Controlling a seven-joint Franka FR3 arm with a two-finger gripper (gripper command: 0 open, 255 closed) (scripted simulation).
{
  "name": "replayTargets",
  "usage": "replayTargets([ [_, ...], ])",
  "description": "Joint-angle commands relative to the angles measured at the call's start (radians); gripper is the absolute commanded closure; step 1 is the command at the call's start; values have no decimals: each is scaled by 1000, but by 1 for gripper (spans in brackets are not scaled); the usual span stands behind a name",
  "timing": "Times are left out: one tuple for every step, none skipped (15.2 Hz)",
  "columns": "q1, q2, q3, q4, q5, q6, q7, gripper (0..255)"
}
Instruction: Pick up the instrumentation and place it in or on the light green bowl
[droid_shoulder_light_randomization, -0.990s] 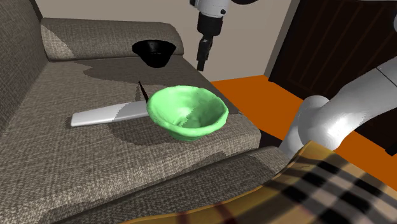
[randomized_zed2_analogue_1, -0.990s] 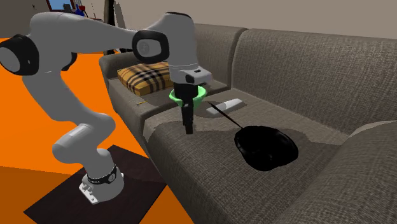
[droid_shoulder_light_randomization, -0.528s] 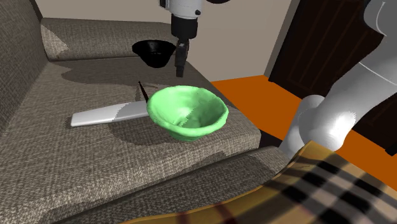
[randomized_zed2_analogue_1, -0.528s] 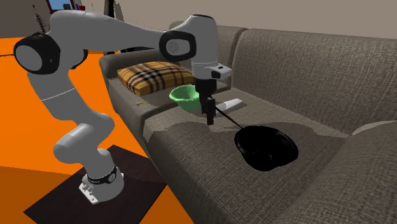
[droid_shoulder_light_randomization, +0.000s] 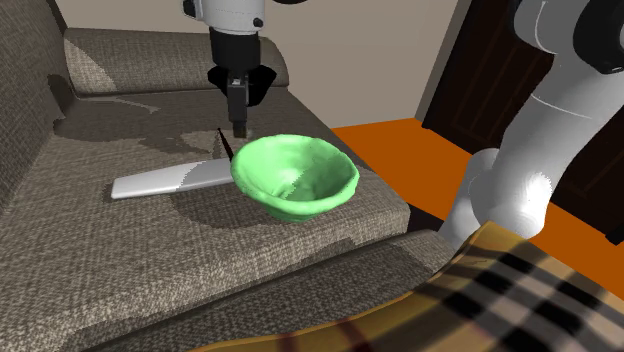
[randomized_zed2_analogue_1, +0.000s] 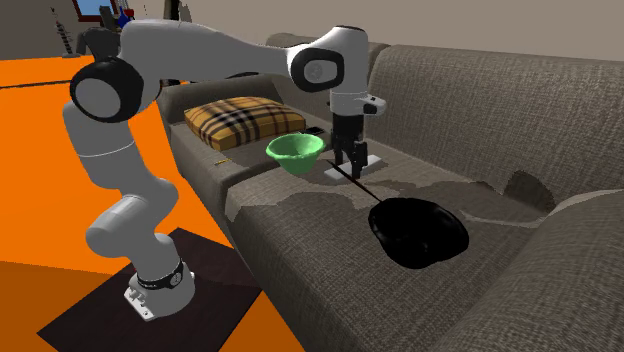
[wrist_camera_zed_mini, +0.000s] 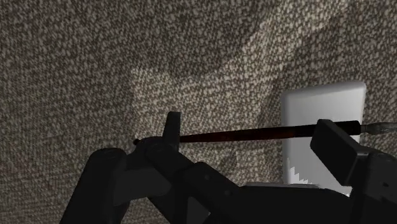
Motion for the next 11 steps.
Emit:
replayTargets([
  [22, 58, 24, 60, -11, -11, -5, 0],
  [33, 88, 35, 92, -18, -19, -7, 0],
  [45, 117, 47, 124, -25, -27, -9, 0],
  [58, 146, 58, 157, -33, -36, -11, 0],
  [71, 176, 68, 191, -41, -45, -13, 0],
  [86, 206, 79, 226, -50, -56, -15, 0],
  [100, 237, 89, 261, -60, -67, -18, 0],
  [116, 267, 99, 298, -70, -78, -20, 0],
  [131, 294, 107, 330, -79, -89, -22, 0],
  [130, 292, 106, 313, -78, -75, -22, 0],
  [129, 290, 105, 297, -77, -60, -22, 0],
])
